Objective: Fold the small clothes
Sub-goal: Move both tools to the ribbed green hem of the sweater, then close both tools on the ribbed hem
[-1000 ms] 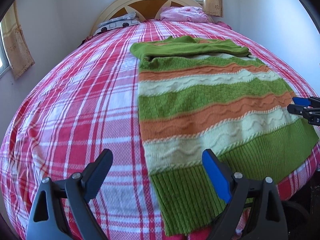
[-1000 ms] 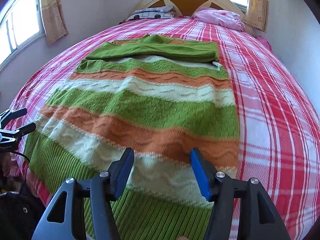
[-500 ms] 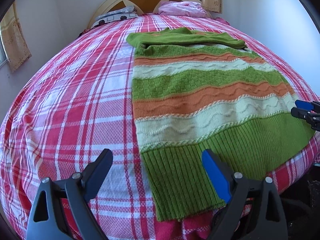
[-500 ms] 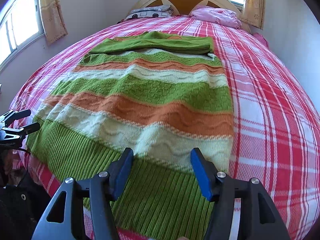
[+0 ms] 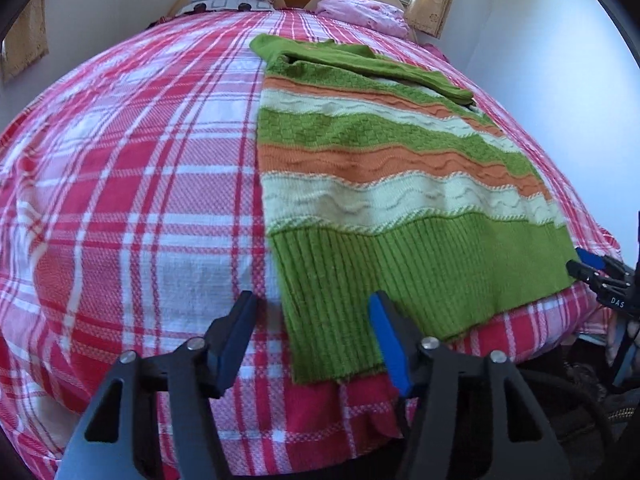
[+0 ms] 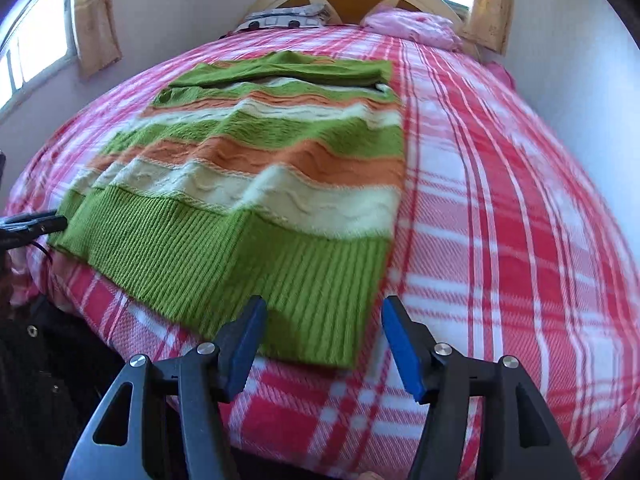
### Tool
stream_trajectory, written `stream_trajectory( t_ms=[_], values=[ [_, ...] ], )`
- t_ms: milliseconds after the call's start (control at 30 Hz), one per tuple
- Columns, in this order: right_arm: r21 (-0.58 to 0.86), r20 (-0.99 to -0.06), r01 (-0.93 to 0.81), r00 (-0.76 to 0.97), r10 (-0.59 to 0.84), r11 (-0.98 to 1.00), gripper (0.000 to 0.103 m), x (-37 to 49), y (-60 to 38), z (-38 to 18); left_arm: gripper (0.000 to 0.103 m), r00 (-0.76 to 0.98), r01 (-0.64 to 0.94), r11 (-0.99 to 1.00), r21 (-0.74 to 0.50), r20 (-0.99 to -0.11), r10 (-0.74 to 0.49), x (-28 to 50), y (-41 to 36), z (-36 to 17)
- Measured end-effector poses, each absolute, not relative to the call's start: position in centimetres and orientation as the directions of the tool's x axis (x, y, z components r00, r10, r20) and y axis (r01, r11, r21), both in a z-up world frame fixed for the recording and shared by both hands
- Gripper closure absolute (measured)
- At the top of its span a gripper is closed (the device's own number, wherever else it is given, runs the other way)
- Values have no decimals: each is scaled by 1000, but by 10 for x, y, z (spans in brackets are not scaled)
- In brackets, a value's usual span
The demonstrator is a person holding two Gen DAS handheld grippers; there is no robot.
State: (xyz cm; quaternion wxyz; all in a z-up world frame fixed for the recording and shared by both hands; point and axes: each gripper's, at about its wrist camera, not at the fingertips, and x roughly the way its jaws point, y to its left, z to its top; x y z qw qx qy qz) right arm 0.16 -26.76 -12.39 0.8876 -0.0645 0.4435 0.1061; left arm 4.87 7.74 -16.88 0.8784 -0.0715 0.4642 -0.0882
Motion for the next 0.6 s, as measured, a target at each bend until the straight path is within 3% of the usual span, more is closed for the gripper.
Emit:
stream_trajectory(
  t_ms=[133, 200, 267, 367, 433, 533, 600],
  values=[
    [31, -798, -210, 583, 150, 977, 42, 3, -280, -124, 53, 547, 94, 966, -241, -798, -252, 48, 77, -170],
    [51, -796, -203, 583, 163, 978, 42, 3, -283, -123, 69, 545, 115, 959, -259, -791, -279, 48, 76, -170],
    [65, -793, -198, 585, 171, 978, 42, 2, -285, -124, 70, 549, 122, 959, -254, -788, -279, 46, 75, -170],
    [82, -789, -199, 585, 186, 977, 42, 2, -284, -124, 82, 551, 138, 957, -255, -783, -288, 44, 74, -169],
    [97, -786, -201, 585, 199, 975, 46, 0, -285, -123, 83, 552, 141, 958, -252, -783, -287, 44, 74, -169],
    [108, -787, -206, 580, 210, 973, 68, -1, -284, -122, 79, 550, 133, 960, -246, -787, -278, 46, 74, -170],
    [92, -788, -218, 581, 205, 972, 70, -1, -281, -125, 73, 545, 135, 957, -258, -787, -289, 49, 74, -171]
  ],
)
